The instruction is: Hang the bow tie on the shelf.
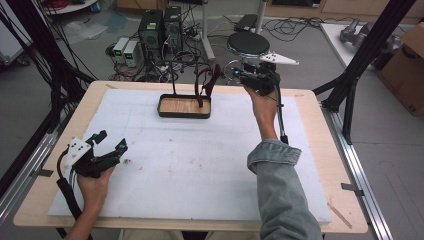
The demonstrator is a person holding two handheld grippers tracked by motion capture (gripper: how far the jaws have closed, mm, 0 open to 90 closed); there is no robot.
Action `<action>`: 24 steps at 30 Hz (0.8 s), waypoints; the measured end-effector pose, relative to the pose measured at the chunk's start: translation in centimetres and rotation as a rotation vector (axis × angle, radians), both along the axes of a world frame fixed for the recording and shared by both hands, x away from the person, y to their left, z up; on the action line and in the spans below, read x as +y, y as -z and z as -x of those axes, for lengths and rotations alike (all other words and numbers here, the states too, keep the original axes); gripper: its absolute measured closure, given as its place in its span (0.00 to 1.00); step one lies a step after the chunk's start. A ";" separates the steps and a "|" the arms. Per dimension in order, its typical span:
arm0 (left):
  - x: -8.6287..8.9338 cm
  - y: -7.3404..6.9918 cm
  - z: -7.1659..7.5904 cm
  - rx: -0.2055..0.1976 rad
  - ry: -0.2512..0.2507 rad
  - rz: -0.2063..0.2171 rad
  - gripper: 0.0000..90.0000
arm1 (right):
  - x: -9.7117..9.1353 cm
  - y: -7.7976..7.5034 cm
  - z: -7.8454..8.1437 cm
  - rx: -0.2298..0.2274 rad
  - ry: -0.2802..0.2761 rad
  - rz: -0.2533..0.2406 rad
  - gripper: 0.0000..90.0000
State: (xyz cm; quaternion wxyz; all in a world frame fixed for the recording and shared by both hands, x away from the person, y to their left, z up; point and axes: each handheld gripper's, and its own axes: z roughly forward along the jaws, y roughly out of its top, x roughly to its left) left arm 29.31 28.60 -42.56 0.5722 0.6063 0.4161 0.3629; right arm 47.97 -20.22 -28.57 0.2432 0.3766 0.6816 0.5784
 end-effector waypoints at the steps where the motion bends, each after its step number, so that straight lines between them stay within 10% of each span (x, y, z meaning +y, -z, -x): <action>1: 0.0 0.0 0.0 0.000 0.001 0.000 0.24 | -0.6 -0.5 0.5 -0.016 0.010 0.020 0.49; 24: -0.4 -0.1 -0.2 0.001 0.009 -0.006 0.24 | -6.9 -2.6 6.8 -0.115 0.133 0.048 0.24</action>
